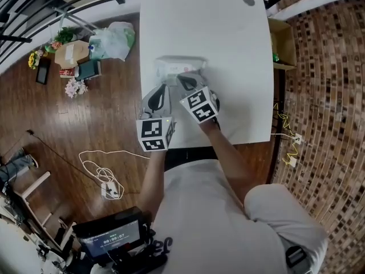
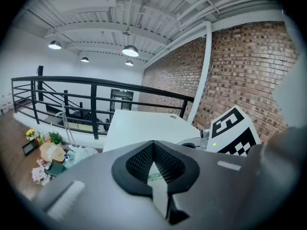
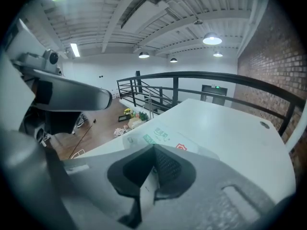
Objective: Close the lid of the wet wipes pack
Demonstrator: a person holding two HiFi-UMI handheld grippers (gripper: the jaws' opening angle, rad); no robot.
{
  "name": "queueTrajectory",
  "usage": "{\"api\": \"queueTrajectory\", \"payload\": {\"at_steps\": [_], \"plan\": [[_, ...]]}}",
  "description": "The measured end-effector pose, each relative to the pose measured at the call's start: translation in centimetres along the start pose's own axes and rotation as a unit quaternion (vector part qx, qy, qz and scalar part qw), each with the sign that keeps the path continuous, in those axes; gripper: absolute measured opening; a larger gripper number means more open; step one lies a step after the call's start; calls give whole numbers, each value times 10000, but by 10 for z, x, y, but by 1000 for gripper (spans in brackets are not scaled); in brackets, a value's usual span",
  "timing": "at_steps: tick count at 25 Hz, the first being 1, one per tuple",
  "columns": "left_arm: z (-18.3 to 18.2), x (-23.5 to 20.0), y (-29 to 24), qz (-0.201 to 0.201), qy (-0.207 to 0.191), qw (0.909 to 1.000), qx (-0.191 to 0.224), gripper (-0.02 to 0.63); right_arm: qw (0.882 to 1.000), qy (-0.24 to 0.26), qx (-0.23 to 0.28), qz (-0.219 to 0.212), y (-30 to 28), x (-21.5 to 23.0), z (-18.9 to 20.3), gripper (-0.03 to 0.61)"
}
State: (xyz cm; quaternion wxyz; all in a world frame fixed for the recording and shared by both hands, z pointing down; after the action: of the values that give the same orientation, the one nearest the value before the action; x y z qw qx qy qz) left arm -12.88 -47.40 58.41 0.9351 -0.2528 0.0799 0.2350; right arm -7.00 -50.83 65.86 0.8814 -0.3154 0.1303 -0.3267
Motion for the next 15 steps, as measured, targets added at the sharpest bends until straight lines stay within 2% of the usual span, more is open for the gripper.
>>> {"api": "queueTrajectory", "payload": {"at_steps": [4,8,11,15], "plan": [[-2,1,14,-35,-75,9999,97,15,10000,-84,18,42,0,1,-1,-12],[-12,6,46,-62,-217,9993,307,15,9955,-627,691,179,37,6,-24,-12],[-27,12,74,-45,-392,9974,596,15,9795,-1029,1720,216,95,2,-62,-12],[-50,28,116,21,-730,9920,1028,15,9489,-702,3052,384,189,-21,-105,-11]]}}
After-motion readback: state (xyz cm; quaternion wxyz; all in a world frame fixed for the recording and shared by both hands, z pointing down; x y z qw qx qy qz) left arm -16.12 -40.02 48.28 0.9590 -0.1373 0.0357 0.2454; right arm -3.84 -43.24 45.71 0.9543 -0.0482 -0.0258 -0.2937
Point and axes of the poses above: the fingertips, and each gripper's own axes: y backward along the fingers, x to its right, z out of its underside, the point moved 3 cm from there along y, backward along the fingers, and after that the axes turned 8 degrees about z, right-handed, at the moved point
